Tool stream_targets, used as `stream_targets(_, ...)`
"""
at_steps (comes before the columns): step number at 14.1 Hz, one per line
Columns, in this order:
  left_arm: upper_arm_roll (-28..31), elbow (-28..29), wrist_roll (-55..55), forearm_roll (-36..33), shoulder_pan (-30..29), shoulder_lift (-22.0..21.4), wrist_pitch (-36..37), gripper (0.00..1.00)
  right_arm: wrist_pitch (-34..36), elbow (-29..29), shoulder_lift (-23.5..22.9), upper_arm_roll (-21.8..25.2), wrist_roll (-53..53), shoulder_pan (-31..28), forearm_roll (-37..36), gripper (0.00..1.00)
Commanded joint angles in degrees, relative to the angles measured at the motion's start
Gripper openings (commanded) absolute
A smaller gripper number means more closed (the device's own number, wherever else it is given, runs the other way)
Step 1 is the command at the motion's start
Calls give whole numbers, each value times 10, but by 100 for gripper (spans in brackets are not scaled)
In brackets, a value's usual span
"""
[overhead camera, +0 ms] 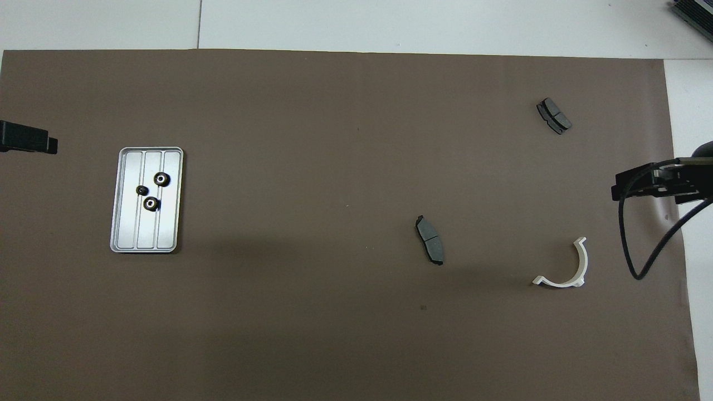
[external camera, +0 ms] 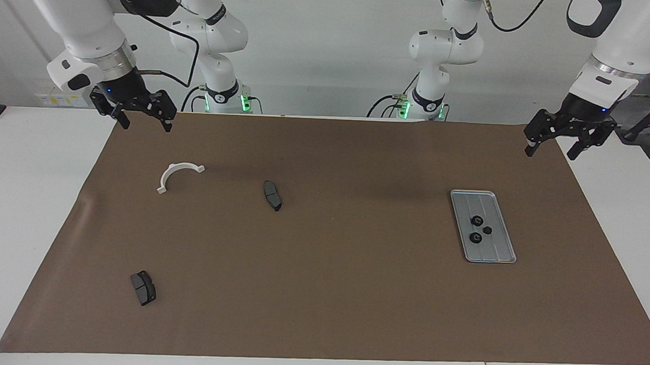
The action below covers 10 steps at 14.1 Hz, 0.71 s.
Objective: Place bearing gear from tray to pile
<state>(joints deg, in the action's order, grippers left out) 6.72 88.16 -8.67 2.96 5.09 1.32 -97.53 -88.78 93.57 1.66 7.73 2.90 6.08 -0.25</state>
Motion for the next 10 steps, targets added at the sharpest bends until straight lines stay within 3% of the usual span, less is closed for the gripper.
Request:
stream_targets(1, -2, 21, 7, -12, -3, -17, 7, 100, -7, 15, 12, 3, 7, 1, 6, 100)
stream_targets(10, -7, 42, 12, -57, 14, -13, 17, 100, -4, 14, 11, 2, 6, -3, 10, 100)
